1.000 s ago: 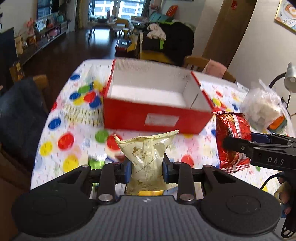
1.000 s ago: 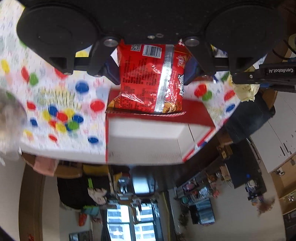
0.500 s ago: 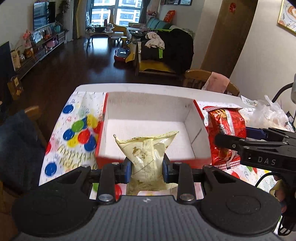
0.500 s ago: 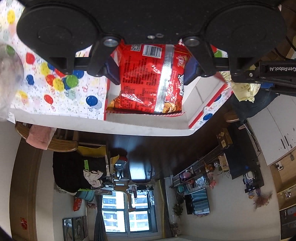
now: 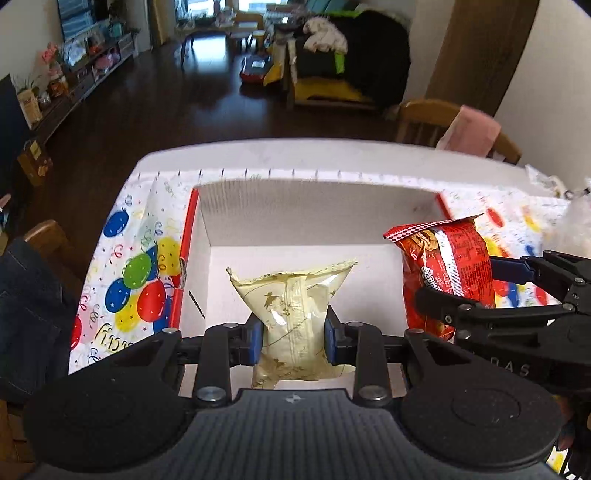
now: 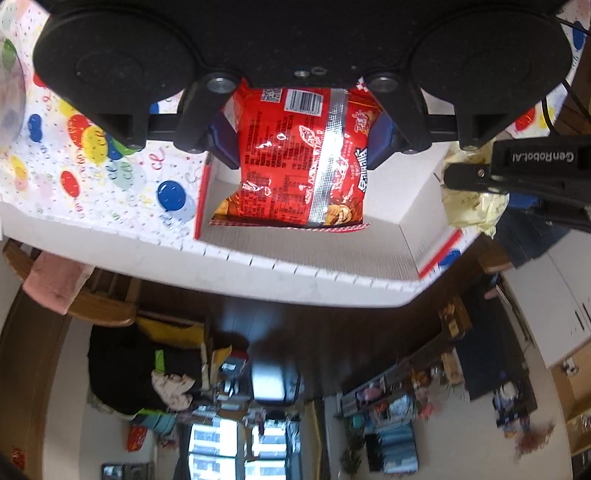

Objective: Organize snacks
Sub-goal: 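Carry both bags into the red box and open both tools, then withdraw both tools from the box back over the snack pile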

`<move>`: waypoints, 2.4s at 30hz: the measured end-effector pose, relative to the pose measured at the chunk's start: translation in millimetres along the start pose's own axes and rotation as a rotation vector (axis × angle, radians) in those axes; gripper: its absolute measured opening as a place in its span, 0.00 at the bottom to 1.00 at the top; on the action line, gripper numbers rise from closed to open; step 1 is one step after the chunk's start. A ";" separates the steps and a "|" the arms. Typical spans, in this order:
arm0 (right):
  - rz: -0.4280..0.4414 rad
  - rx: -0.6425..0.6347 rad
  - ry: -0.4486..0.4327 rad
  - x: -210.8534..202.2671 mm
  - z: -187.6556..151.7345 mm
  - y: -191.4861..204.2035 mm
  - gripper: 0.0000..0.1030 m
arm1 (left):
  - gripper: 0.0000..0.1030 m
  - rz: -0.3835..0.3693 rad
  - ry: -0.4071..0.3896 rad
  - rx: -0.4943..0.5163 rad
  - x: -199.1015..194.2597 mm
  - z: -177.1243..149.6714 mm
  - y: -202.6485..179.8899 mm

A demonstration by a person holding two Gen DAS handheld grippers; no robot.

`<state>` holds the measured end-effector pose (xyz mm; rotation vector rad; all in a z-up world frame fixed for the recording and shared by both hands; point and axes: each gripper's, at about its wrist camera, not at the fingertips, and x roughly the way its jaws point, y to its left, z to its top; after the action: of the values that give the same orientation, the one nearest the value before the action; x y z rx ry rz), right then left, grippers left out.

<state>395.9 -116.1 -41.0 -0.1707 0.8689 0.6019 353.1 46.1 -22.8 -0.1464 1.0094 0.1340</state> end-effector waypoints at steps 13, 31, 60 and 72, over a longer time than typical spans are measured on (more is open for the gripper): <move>0.007 -0.140 0.196 66.8 1.0 22.5 0.69 | 0.29 0.078 0.163 0.017 69.0 13.0 0.5; -0.008 -0.187 0.263 84.9 0.2 26.1 0.69 | 0.30 0.164 0.213 0.119 88.9 15.3 -7.3; 0.051 -0.045 -0.001 -49.5 -5.4 33.7 0.82 | 0.55 0.039 -0.095 0.076 -46.8 -20.4 2.7; 0.062 -0.014 -0.081 -101.0 -31.9 71.3 0.86 | 0.58 -0.019 -0.183 0.103 -107.6 -59.1 24.0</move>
<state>285.0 -112.5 22.1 -0.1315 0.7944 0.6681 243.1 54.1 36.2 -0.0490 0.8298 0.0760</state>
